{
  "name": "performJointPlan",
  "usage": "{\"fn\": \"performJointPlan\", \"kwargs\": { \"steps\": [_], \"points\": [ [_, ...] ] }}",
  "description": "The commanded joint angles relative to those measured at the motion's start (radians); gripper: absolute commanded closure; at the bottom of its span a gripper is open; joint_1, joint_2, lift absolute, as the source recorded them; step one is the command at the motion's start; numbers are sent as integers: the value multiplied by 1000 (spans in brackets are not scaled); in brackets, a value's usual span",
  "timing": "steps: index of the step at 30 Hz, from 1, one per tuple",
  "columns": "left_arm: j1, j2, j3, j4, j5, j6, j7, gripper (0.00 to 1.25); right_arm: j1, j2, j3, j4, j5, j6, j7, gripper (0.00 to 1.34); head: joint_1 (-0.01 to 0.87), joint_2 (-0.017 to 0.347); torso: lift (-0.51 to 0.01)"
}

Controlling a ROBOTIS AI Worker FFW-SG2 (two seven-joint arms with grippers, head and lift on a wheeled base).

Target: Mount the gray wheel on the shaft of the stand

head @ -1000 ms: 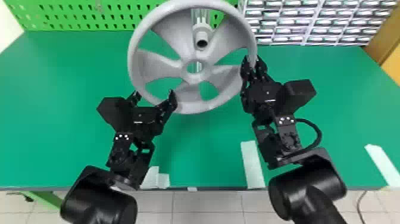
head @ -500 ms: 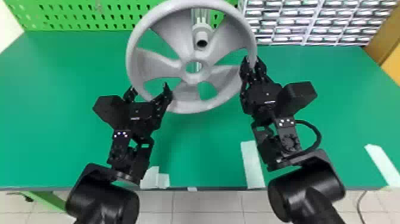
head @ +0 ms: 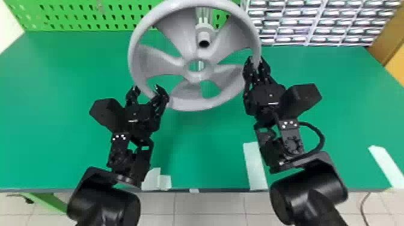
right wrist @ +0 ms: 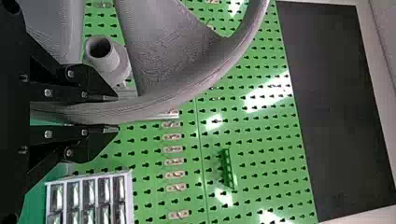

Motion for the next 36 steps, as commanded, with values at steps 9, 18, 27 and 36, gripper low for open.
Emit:
{"fn": "performJointPlan", "kwargs": {
  "steps": [9,18,27,36],
  "points": [
    [-28,0,-7,1,2,-2,0,714,0,-3,7,2,-2,0,0,1171,865,52,-101],
    [-54,0,-7,1,-4,-2,-17,795,0,-2,3,3,3,0,0,1171,865,52,-101],
    [-69,0,-9,10,4,7,-17,818,-1,6,-11,3,12,0,0,1171,865,52,-101],
    [-100,0,-21,30,7,6,-17,832,-6,14,-26,11,20,2,0,1171,865,52,-101]
  ]
}}
